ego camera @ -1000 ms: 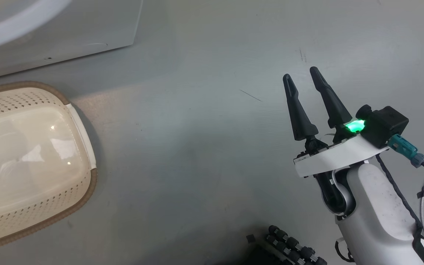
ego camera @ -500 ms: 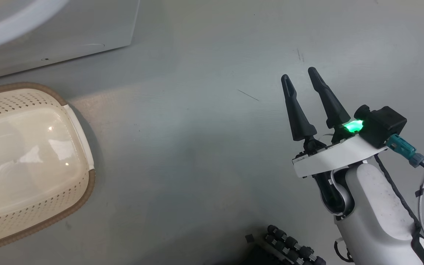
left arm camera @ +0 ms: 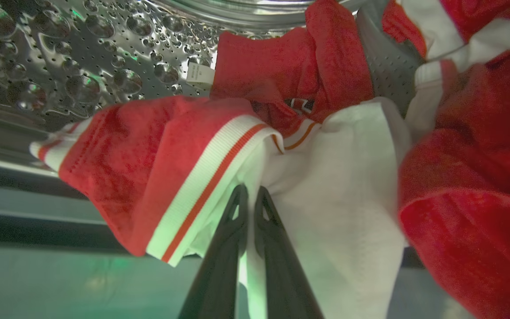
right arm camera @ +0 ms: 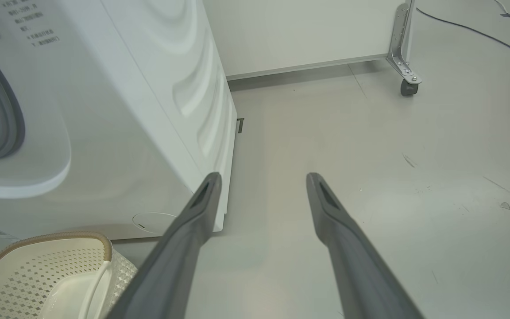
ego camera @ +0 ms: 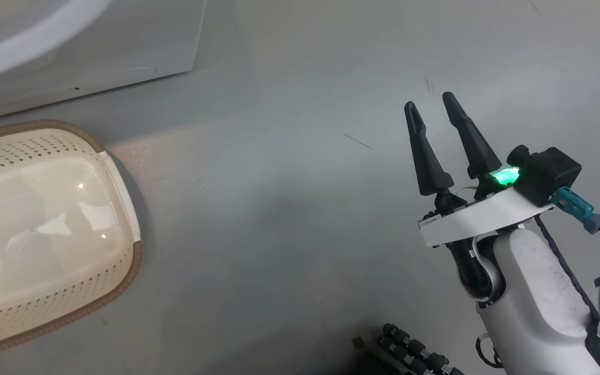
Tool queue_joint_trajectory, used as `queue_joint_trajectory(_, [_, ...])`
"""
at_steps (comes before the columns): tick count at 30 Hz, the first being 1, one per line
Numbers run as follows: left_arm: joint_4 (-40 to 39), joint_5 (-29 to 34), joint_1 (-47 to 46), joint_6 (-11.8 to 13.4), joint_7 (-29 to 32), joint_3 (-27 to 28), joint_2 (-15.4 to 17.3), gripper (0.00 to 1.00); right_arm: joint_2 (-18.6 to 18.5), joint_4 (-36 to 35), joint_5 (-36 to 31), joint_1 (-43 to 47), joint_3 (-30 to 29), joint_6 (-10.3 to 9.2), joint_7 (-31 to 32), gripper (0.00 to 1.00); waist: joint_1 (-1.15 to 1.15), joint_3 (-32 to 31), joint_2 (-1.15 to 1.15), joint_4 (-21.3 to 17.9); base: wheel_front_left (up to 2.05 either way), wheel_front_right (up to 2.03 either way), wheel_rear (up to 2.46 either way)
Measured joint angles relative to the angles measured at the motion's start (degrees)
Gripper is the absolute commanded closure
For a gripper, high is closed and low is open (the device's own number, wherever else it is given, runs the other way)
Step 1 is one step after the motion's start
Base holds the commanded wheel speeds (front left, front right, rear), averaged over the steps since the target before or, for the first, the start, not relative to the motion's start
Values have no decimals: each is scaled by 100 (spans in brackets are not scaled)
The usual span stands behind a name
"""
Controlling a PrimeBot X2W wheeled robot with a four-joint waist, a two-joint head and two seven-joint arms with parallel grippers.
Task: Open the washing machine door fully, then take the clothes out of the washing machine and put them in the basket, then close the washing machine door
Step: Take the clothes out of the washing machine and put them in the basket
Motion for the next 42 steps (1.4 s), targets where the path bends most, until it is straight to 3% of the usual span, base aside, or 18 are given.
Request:
queue_joint_trajectory(27, [207,-924,1043,-10,-2143,327,-1049,100,-199,183,-232,189,-364,0,0,0,0,-1163,0,463,0,0,0])
queue_joint_trajectory(42, [316,-1268,1978,-301,-3254,339,-1535,100,-403,254,-439,697,-643,0,0,0,0,-1948,0,943,0,0,0])
